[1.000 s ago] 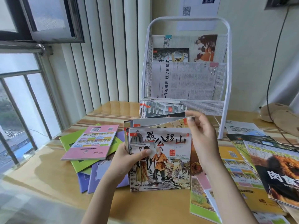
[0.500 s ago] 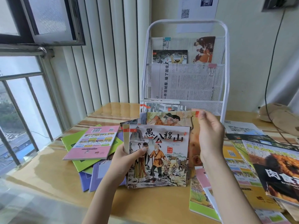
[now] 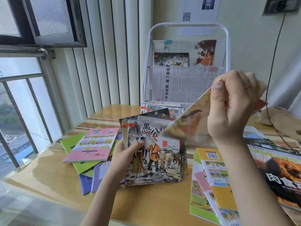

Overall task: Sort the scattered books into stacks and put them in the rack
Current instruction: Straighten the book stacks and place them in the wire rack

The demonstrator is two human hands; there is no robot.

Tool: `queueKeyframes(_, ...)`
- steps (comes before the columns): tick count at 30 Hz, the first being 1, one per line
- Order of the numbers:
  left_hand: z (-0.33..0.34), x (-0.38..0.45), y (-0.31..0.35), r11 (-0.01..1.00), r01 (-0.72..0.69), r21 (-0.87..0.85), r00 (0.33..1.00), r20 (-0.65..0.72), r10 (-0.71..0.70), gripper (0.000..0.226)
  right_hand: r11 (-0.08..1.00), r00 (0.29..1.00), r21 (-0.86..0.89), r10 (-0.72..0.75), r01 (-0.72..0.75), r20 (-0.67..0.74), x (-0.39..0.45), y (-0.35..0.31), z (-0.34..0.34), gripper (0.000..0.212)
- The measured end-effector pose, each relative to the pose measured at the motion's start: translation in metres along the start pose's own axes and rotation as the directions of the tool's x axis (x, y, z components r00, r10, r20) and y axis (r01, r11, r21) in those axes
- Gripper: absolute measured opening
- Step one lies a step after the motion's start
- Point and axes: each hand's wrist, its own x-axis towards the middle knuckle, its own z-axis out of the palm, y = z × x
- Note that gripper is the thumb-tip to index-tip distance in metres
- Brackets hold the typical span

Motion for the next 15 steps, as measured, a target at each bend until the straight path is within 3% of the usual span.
queueKeyframes(2, -0.001, 0.001, 0.001, 1.000, -0.008, 0.003, 1.000, 0.000, 0.008, 0.002, 0.997, 0.997, -0.004, -0.073, 0.073, 0.030, 0.003, -0.009, -0.001, 0.032)
queueKeyframes(4, 0.001, 0.001, 0.001, 1.000, -0.012, -0.013, 1.000, -0.010, 0.012, 0.009, 0.989, 0.977, 0.080, -0.137, 0.125, 0.165, -0.011, -0.021, 0.009, 0.028)
queueKeyframes(7, 0.006, -0.002, 0.002, 1.000, -0.014, 0.001, 1.000, -0.014, 0.014, 0.044, 0.973, 0.882, 0.126, -0.228, 0.192, 0.413, -0.067, -0.040, 0.039, 0.021)
queueKeyframes(9, 0.002, -0.006, -0.003, 0.998, -0.045, 0.035, 0.998, 0.046, 0.043, 0.069, 0.978, 0.848, 0.121, -0.208, 0.170, 0.488, -0.102, -0.044, 0.055, 0.022)
queueKeyframes(11, -0.005, -0.011, -0.003, 0.993, -0.107, 0.053, 0.981, 0.169, 0.097, 0.061, 0.981, 0.855, 0.155, -0.180, 0.118, 0.487, -0.119, -0.044, 0.064, 0.027)
queueKeyframes(15, -0.011, -0.018, -0.004, 0.999, -0.029, 0.031, 0.937, 0.348, 0.016, 0.049, 0.958, 0.854, 0.280, -0.195, 0.061, 0.483, -0.124, -0.044, 0.064, 0.027)
